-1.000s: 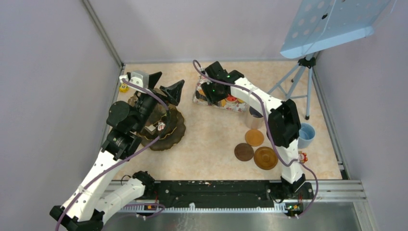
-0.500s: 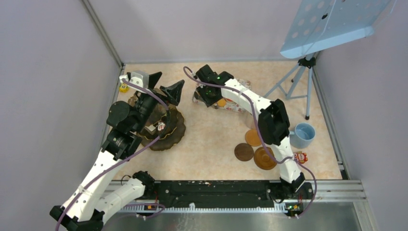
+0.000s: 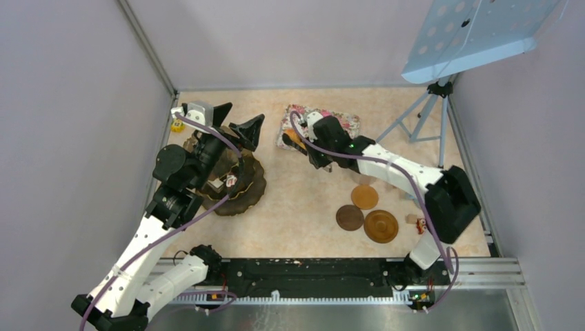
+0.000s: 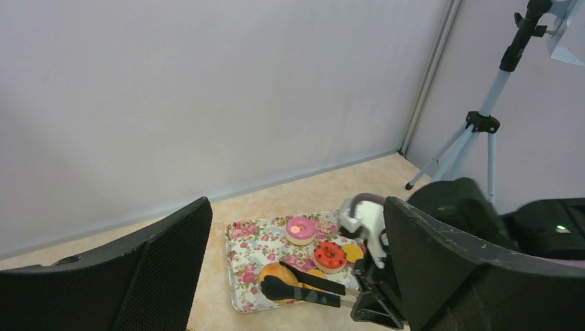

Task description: Serve the afternoon tea

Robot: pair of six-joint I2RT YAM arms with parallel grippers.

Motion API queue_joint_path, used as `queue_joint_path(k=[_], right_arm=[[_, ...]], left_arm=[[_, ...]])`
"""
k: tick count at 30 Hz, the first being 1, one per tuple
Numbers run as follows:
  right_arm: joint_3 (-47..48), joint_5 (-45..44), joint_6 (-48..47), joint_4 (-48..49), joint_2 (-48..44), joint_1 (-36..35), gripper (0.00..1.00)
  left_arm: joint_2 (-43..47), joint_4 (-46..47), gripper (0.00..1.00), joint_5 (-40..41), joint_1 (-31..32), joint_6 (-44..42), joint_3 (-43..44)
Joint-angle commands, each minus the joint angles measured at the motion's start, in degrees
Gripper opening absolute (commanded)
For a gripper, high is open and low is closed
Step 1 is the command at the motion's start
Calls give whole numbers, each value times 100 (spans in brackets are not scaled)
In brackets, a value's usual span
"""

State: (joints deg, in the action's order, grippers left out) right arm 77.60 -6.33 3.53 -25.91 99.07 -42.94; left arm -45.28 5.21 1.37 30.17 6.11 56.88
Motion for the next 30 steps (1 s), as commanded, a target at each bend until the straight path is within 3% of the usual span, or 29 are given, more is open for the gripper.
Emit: queue_joint_path(k=[1, 14, 30], right_arm=[[-1060, 997, -198, 2486, -921, 0, 17], [-1668, 1359, -322, 3138, -748, -580, 18], [-1024, 1421, -568, 3307, 279, -1158, 22]], left_arm=[[-18, 242, 99, 11, 32, 36, -18], [-144, 243, 99, -1, 30, 35, -19], [-144, 242, 99, 22, 24, 29, -26]])
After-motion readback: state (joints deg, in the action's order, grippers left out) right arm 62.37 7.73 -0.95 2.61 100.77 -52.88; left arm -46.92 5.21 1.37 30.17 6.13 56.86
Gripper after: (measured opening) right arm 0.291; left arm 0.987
